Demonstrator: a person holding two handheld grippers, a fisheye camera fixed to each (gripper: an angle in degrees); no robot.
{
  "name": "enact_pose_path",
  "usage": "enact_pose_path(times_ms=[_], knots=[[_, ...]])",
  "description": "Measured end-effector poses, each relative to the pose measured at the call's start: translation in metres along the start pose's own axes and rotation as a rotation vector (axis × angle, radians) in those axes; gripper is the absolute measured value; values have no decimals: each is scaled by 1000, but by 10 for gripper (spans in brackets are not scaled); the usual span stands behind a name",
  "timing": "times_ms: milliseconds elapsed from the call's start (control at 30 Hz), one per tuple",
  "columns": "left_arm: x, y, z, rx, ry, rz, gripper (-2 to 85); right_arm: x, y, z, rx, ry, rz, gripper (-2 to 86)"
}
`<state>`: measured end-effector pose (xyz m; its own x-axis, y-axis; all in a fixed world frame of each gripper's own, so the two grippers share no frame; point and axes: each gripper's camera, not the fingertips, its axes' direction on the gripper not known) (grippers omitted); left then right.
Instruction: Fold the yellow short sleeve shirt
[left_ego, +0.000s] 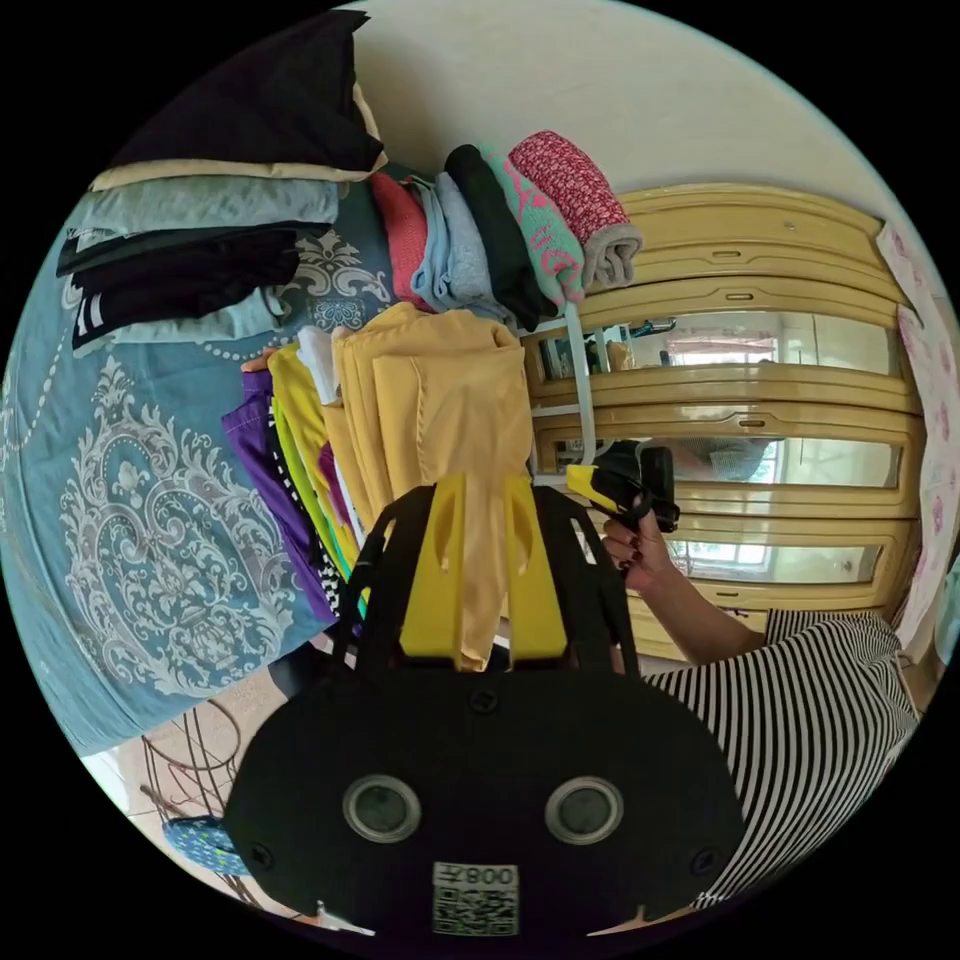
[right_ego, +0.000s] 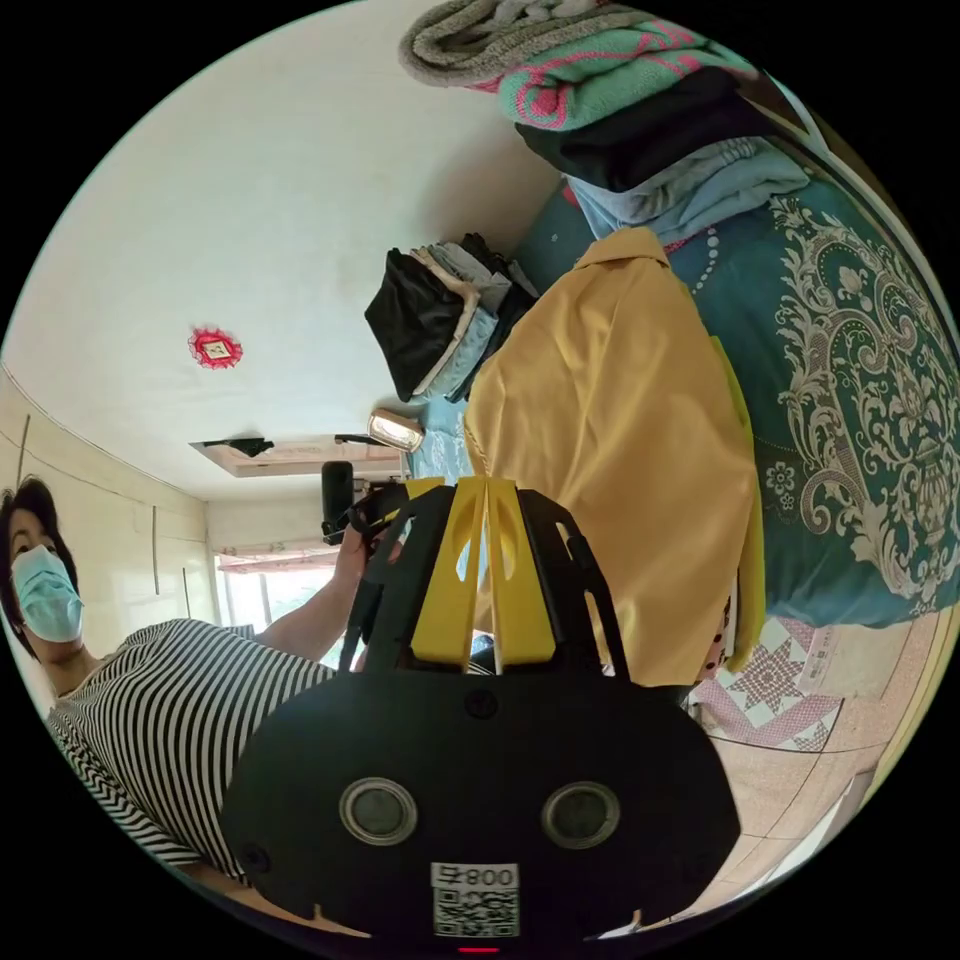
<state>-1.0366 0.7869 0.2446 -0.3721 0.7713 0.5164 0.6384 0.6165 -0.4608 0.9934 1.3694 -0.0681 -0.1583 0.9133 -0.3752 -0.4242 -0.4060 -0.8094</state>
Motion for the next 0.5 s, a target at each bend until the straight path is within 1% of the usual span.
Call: enact_pose_path(times_ms=[100,367,500], knots=[[5,-7,3,2,-32,2,70,-3,-1,5,-16,0,3,0],[19,-49,3,17,-188,55,71,-27,0,28,-44,8,-5,0],[17,-75,16,-43,-205,63,57,-40,4,39,-37,29,-3,0]])
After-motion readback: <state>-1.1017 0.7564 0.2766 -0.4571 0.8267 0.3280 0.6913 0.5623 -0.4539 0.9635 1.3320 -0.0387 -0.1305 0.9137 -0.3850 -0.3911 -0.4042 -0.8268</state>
